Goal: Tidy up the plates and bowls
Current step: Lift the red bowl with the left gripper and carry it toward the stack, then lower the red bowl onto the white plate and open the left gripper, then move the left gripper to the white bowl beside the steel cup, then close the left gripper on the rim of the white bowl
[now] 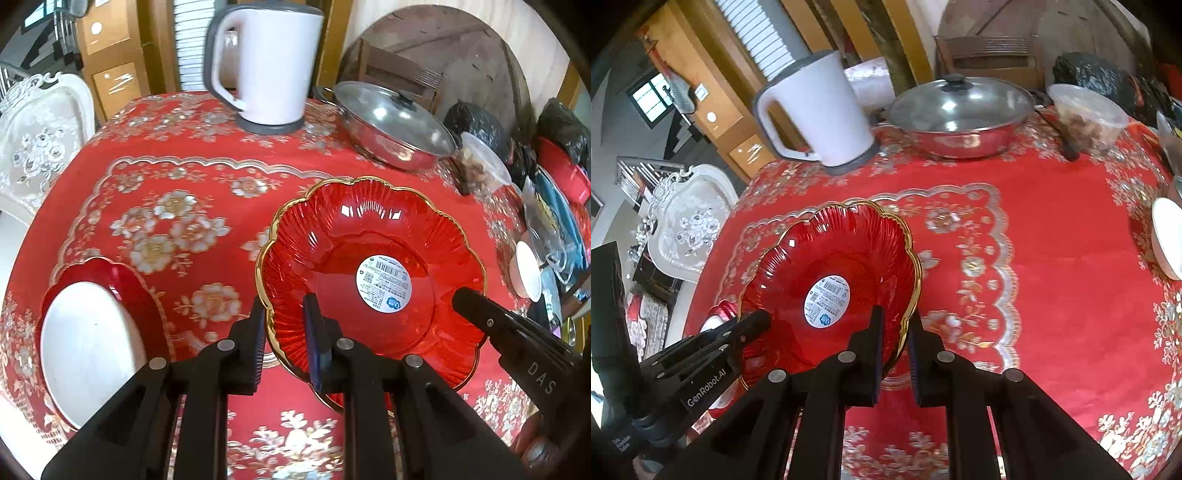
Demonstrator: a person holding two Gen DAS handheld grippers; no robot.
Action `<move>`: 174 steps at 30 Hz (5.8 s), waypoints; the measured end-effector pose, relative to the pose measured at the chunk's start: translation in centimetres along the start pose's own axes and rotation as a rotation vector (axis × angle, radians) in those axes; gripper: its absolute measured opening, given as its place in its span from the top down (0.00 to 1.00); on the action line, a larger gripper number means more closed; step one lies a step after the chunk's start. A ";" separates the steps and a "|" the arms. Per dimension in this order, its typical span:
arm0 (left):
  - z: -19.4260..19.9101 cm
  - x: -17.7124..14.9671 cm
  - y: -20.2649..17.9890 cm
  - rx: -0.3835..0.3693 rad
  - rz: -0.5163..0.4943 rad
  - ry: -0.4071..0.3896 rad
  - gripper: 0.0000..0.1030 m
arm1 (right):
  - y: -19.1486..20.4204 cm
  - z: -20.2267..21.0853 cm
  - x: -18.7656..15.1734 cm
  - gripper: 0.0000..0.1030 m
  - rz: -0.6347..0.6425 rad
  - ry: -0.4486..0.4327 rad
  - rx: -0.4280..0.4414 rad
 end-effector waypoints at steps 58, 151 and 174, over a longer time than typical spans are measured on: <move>3.7 -8.2 24.3 0.099 0.203 0.057 0.82 | 23.3 -7.2 -11.1 0.87 0.260 0.180 0.177; -5.2 -2.3 -29.9 -0.253 -0.289 0.093 0.22 | -37.4 11.5 1.9 0.27 -0.340 -0.210 -0.334; -12.5 -1.0 -40.2 -0.244 -0.314 0.168 0.22 | -44.6 8.9 6.1 0.42 -0.202 -0.187 -0.328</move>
Point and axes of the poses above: each gripper's, at about its wrist camera, not at the fingertips, and z roughly against the way its jaws point, y to its left, x to its top, the point moved 8 cm from there along -z, roughly the way its jaws point, and after that the axes turned 10 degrees about -y, right-handed, at the moved point
